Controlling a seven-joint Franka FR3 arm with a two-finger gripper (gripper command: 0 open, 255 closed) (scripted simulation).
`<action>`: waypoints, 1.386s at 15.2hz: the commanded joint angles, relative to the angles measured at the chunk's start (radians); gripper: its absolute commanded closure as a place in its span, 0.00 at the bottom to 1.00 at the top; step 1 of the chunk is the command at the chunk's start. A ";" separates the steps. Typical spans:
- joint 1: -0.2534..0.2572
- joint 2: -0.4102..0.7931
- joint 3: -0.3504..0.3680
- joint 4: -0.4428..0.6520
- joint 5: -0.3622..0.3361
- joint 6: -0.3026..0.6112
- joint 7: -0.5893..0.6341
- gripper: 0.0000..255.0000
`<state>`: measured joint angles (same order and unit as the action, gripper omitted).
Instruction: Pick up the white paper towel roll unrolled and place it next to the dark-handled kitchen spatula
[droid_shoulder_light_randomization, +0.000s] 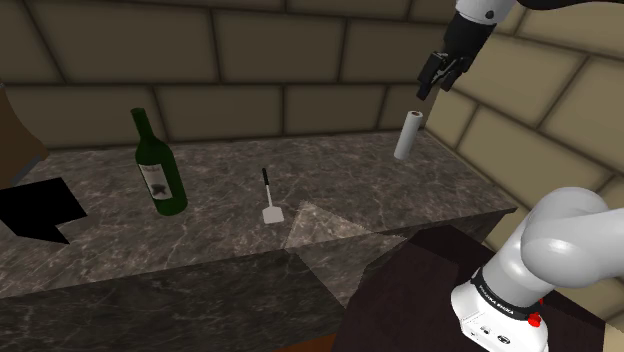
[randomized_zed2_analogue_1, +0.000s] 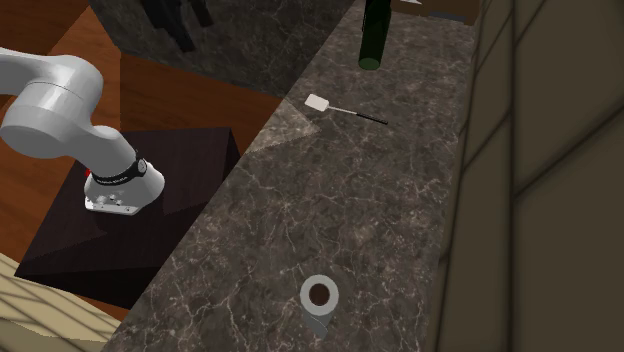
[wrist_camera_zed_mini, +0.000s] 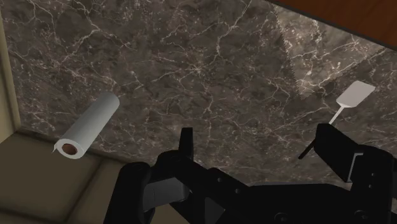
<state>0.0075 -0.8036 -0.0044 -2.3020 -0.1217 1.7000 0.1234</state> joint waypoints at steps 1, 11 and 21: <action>0.000 0.000 0.000 0.000 0.000 0.000 0.000 0.00; -0.068 0.188 -0.181 -0.010 -0.055 0.216 -0.103 0.00; -0.102 0.460 -0.364 0.085 -0.021 0.405 -0.231 0.00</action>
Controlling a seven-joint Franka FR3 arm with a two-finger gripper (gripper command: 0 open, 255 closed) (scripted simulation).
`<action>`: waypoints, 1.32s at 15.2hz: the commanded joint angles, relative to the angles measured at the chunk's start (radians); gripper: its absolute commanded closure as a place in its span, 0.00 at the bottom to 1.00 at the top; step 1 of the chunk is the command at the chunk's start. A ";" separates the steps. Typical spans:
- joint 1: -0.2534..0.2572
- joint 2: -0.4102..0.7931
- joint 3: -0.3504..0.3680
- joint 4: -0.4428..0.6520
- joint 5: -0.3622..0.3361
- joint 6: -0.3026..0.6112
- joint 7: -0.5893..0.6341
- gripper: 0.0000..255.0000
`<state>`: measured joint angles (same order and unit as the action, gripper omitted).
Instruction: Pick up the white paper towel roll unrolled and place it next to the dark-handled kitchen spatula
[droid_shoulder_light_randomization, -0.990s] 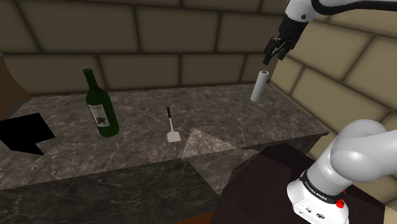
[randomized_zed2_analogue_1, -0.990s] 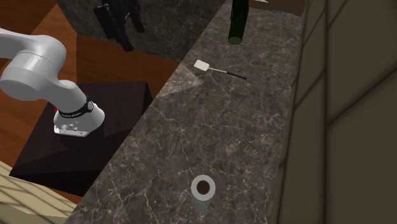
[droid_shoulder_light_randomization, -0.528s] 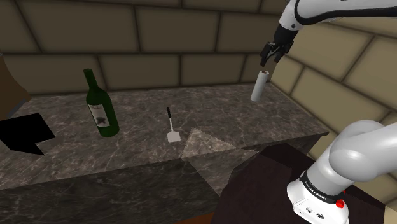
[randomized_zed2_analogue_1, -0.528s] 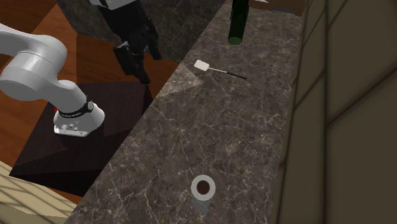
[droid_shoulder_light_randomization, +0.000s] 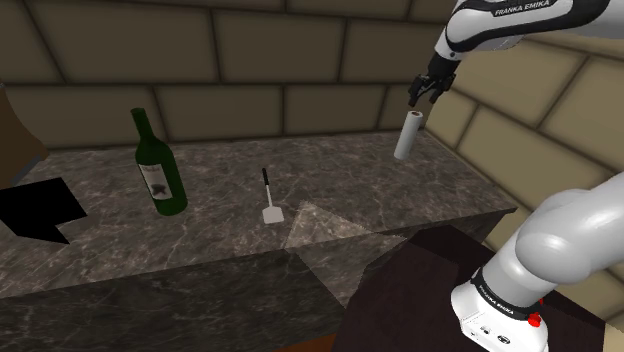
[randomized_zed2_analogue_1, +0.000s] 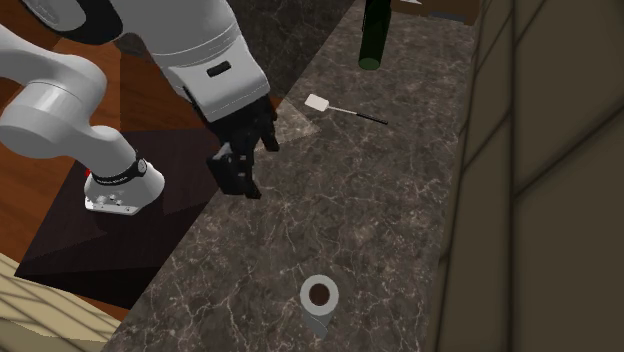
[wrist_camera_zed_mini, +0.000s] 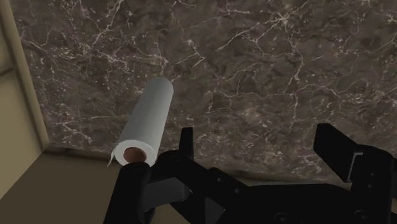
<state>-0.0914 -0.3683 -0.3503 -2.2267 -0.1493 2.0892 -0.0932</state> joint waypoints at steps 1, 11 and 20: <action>-0.005 0.056 -0.036 0.025 0.018 0.032 -0.031 0.00; -0.046 0.410 -0.183 0.234 0.241 0.136 -0.241 0.00; -0.076 0.535 -0.183 0.254 0.339 0.215 -0.311 0.00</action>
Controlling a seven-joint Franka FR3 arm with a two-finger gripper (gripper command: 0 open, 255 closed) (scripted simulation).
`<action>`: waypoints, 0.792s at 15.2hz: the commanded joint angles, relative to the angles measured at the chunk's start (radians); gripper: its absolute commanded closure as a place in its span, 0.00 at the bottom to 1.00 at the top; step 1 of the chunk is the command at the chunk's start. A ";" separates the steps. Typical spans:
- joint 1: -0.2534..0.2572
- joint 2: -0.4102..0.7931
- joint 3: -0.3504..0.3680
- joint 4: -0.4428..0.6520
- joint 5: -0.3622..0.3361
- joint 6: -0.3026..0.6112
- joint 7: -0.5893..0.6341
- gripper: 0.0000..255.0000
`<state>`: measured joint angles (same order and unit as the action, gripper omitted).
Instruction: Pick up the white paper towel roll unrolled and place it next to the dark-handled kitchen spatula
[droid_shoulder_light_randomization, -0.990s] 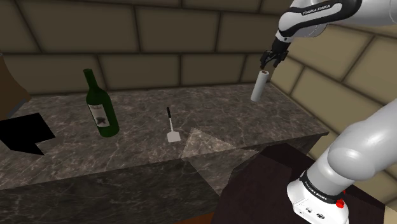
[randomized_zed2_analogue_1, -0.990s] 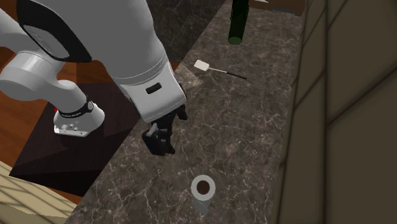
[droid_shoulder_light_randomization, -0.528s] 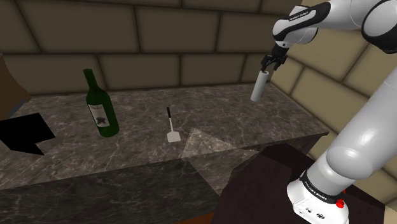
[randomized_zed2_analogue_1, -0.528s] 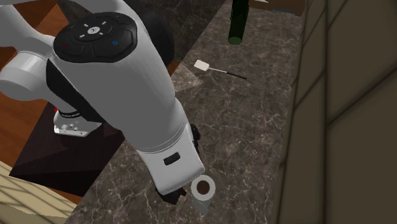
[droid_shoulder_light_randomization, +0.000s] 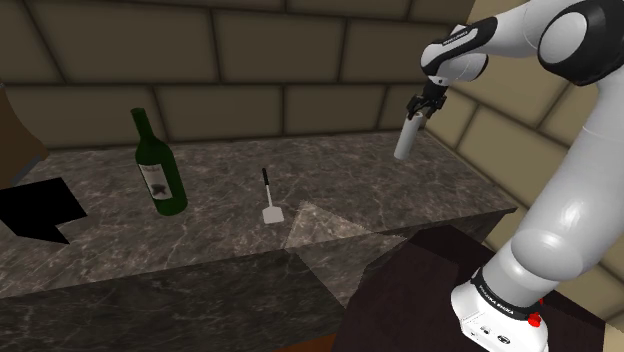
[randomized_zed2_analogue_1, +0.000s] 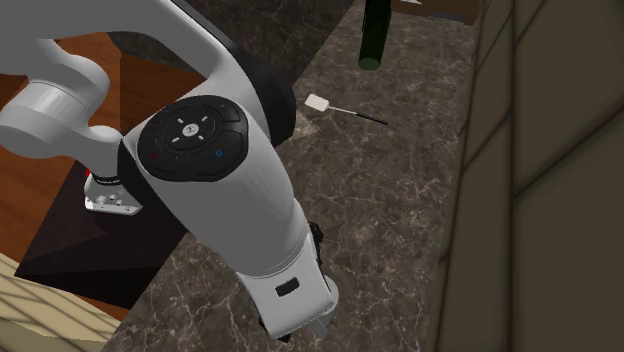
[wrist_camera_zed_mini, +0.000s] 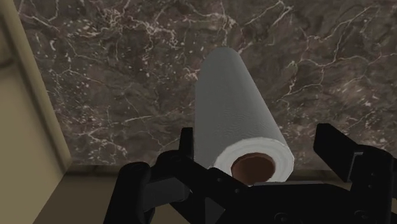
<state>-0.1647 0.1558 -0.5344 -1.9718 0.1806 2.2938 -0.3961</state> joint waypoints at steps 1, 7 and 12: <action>-0.004 0.016 0.002 -0.002 0.014 0.016 -0.011 0.00; -0.004 0.016 0.002 -0.002 0.014 0.016 -0.011 0.00; -0.004 0.016 0.002 -0.003 0.013 0.016 -0.011 1.00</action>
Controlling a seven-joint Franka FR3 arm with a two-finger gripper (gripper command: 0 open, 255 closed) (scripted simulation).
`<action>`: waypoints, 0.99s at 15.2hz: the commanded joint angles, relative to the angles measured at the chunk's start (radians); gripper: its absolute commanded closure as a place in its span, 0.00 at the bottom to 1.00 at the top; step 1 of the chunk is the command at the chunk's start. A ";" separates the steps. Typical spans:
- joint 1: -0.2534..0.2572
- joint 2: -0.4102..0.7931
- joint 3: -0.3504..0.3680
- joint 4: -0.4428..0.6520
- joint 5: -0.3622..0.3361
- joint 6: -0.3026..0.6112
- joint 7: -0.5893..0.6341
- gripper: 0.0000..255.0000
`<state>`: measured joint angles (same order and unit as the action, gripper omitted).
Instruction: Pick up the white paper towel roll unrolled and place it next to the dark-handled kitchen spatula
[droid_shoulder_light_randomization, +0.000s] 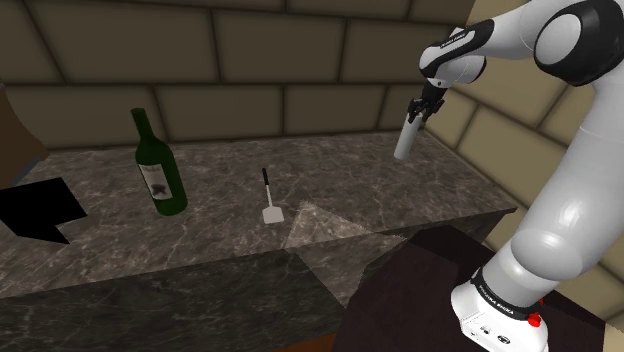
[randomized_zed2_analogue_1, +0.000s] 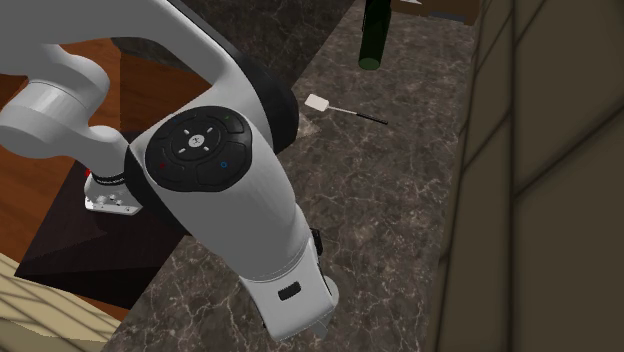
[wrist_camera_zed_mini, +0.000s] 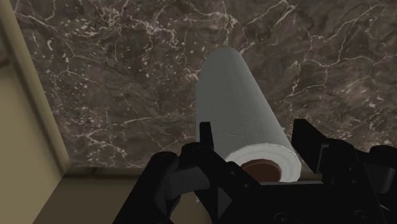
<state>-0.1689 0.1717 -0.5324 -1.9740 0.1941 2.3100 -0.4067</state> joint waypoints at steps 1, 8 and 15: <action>0.000 0.000 0.000 0.000 0.000 0.000 0.000 1.00; 0.002 -0.011 -0.003 0.014 -0.011 -0.024 0.008 1.00; 0.008 -0.047 -0.009 0.070 -0.043 -0.109 0.034 1.00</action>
<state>-0.1618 0.1284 -0.5404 -1.9160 0.1545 2.2165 -0.3766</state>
